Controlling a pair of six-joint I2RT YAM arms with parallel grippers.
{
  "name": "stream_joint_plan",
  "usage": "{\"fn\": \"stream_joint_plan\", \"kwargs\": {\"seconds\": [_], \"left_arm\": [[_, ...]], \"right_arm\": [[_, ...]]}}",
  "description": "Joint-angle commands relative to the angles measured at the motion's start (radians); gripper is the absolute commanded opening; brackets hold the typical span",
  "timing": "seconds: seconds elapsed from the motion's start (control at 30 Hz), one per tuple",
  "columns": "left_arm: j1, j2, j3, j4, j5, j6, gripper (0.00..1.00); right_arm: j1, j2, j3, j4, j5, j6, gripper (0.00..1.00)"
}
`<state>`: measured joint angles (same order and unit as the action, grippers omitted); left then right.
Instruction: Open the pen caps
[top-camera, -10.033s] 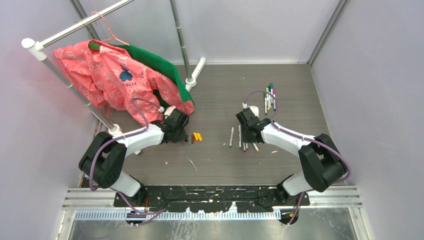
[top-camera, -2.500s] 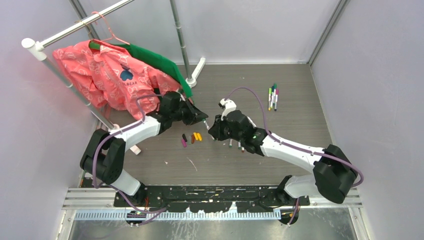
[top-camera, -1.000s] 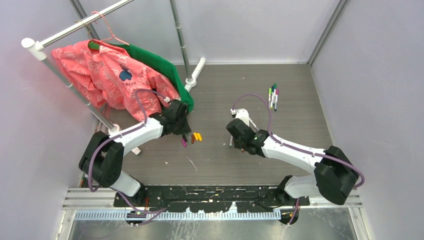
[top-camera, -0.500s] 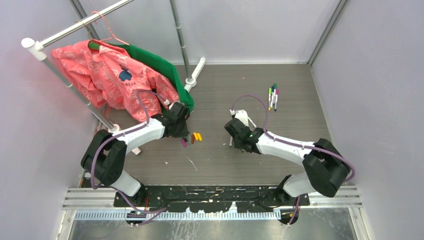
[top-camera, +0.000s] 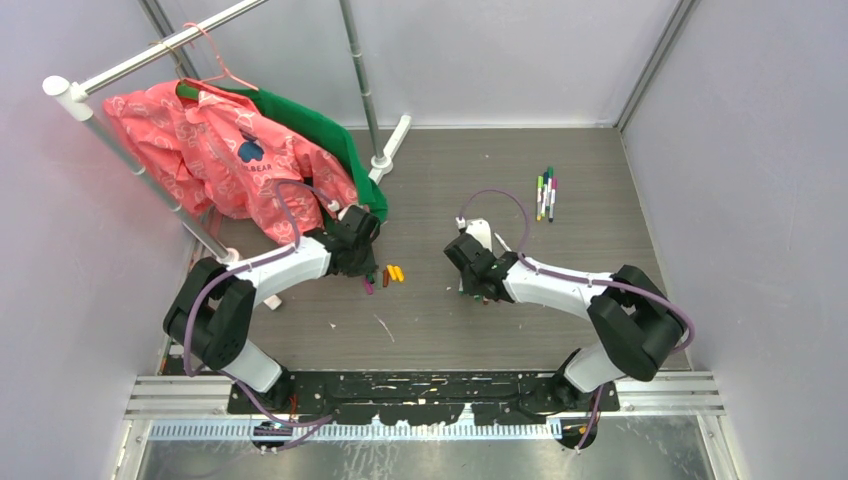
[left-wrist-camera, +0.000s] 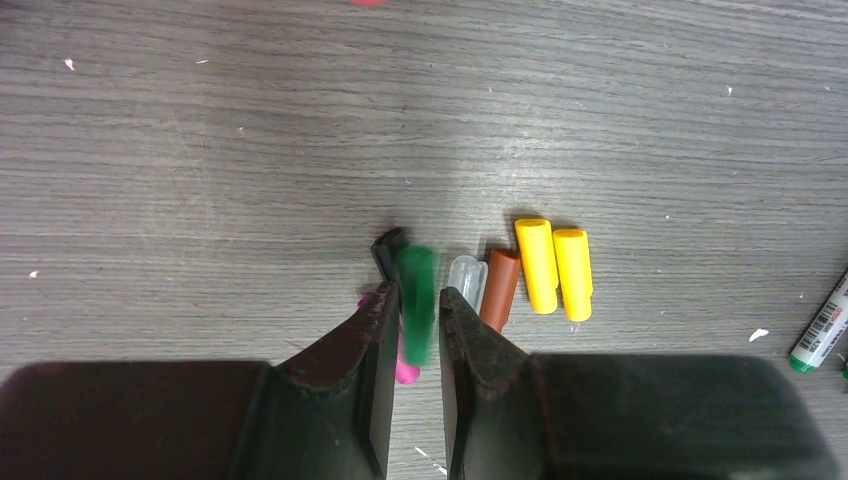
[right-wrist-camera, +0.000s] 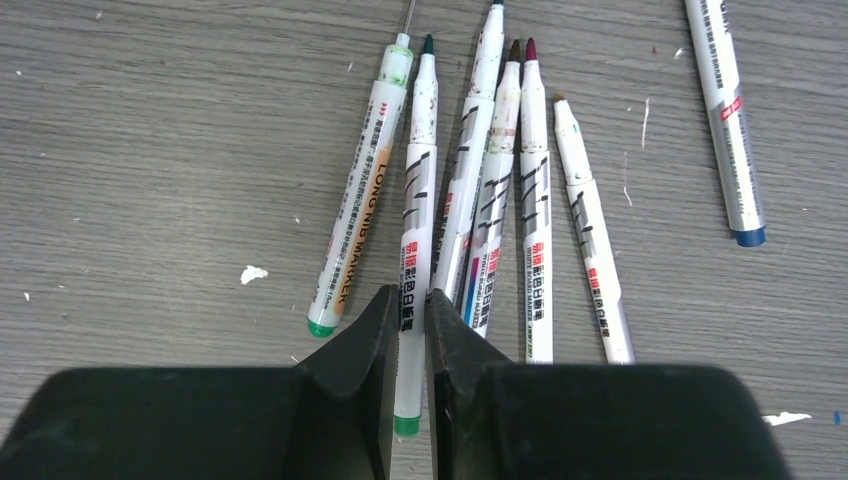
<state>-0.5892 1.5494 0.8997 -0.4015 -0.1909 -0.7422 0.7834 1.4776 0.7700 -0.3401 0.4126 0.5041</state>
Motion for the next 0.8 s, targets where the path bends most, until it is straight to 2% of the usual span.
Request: {"fn": "stream_joint_plan", "kwargs": {"seconds": [0.0, 0.43, 0.77], "left_arm": [[-0.005, 0.004, -0.002, 0.009, -0.019, 0.014, 0.23], [-0.016, -0.005, -0.001, 0.001, -0.022, 0.003, 0.24], [-0.021, -0.059, 0.011, -0.017, -0.031, -0.006, 0.24]], "right_arm": [[-0.004, 0.011, 0.037, 0.039, 0.004, 0.02, 0.07], [-0.006, 0.007, 0.037, 0.031, -0.005, 0.024, 0.25], [-0.006, -0.066, 0.047, 0.005, 0.023, 0.021, 0.32]]}}
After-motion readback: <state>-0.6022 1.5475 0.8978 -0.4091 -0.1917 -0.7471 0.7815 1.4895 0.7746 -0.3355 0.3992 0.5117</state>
